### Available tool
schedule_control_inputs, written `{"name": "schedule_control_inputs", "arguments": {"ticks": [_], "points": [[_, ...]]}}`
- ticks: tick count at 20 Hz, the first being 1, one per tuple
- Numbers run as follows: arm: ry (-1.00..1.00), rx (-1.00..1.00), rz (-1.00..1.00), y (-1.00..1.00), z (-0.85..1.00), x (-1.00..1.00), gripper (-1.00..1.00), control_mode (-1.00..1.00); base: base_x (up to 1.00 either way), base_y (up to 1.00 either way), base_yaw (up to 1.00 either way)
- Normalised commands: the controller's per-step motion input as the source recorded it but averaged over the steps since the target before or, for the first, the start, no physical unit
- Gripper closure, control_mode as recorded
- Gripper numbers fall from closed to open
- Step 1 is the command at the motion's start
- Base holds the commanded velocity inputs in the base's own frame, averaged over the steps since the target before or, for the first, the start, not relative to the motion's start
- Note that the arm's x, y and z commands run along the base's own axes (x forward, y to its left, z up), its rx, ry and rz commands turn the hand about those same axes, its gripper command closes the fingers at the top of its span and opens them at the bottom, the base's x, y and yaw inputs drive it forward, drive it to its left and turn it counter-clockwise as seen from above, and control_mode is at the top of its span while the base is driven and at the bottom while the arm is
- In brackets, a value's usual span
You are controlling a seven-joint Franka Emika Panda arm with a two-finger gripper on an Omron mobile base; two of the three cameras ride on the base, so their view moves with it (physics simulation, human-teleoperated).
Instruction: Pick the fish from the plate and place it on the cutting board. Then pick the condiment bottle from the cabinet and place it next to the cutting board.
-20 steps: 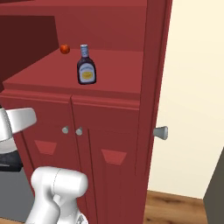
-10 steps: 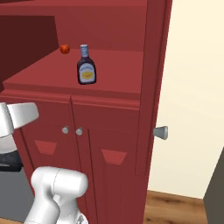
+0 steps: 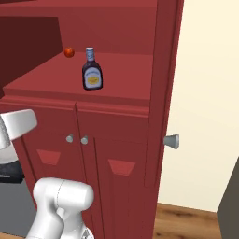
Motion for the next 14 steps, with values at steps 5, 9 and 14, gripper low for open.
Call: {"name": "schedule_control_inputs", "arguments": {"ticks": [5, 9, 14], "points": [[0.00, 0.00, 0.07, 0.00, 0.00, 0.00, -1.00, -1.00, 0.00, 0.00, 0.00], [0.00, -0.01, 0.13, 0.00, 0.00, 0.00, -1.00, -1.00, 0.00, 0.00, 0.00], [0.00, -0.03, 0.16, 0.00, 0.00, 0.00, -1.00, -1.00, 0.00, 0.00, 0.00]]}}
